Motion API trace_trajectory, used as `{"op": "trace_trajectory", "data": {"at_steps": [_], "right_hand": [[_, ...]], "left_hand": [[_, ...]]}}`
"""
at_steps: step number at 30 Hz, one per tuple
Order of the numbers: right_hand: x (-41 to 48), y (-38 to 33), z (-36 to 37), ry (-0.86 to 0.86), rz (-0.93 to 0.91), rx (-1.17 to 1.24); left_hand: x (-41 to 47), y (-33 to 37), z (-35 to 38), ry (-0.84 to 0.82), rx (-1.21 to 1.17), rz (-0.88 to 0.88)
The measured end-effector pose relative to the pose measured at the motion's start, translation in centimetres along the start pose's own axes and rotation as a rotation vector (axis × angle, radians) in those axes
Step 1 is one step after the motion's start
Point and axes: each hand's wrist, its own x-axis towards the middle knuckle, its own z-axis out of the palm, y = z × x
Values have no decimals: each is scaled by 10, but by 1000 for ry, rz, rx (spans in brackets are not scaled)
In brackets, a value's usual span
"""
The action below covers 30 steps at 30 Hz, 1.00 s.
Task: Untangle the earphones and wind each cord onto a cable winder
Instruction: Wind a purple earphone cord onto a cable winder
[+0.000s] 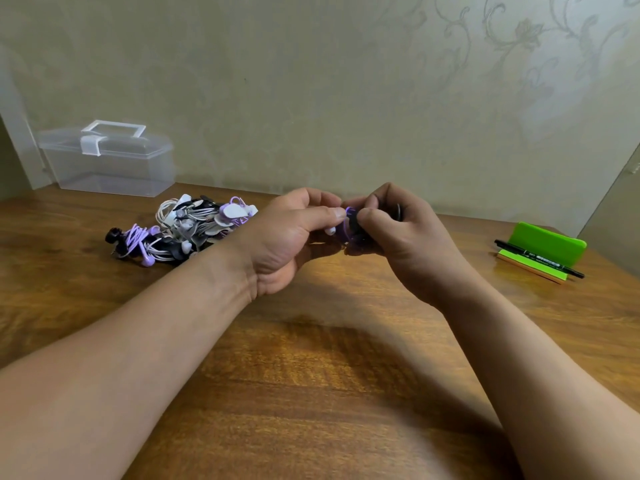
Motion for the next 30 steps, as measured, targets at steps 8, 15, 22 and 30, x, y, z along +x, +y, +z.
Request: {"op": "trace_trajectory", "data": {"at_steps": [8,15,22,30], "right_hand": [[2,5,4,39,-20,-167],[3,9,11,32,-71,-340],[0,3,13,67,-51,-300],[-1,-1,11,105,-45,-178]], "left_hand": [[2,-14,9,45,315,197],[3,-21,11,118,510,276],[7,-23,9,137,483,303],[5,-21,10,133,415,365]]}}
